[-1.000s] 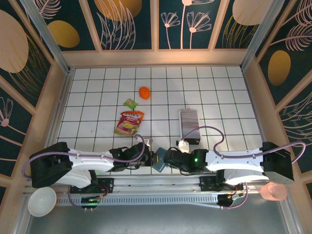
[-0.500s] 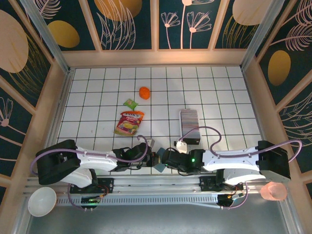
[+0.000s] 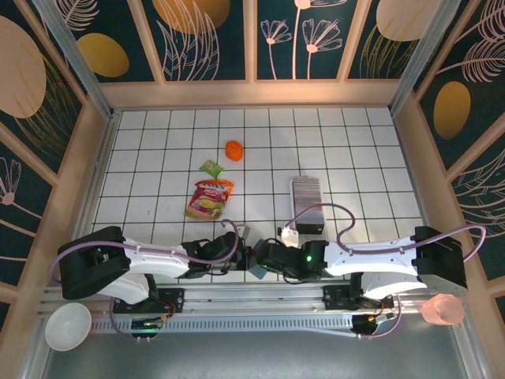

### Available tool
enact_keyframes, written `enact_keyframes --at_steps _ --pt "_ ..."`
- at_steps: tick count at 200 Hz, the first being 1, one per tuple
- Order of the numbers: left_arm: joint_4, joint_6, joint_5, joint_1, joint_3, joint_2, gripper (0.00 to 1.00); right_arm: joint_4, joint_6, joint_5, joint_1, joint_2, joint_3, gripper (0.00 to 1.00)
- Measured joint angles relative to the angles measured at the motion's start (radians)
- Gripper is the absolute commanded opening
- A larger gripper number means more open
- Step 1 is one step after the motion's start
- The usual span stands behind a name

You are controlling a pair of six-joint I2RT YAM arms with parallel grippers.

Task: Put the credit cards into the card holder

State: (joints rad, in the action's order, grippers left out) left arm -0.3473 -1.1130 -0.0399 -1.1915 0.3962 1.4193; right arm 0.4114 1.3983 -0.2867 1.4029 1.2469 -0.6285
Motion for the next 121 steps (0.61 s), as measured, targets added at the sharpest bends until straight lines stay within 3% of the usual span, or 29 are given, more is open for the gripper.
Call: enact_keyframes --at_steps 47,121 --pt "-0.010 -0.006 0.003 0.000 -0.005 -0.001 0.03 0.050 0.025 0.002 0.014 0.009 0.000 0.36" --pt "-0.021 -0.013 0.003 0.000 -0.012 -0.001 0.03 0.069 0.049 -0.004 0.020 0.009 -0.007 0.06"
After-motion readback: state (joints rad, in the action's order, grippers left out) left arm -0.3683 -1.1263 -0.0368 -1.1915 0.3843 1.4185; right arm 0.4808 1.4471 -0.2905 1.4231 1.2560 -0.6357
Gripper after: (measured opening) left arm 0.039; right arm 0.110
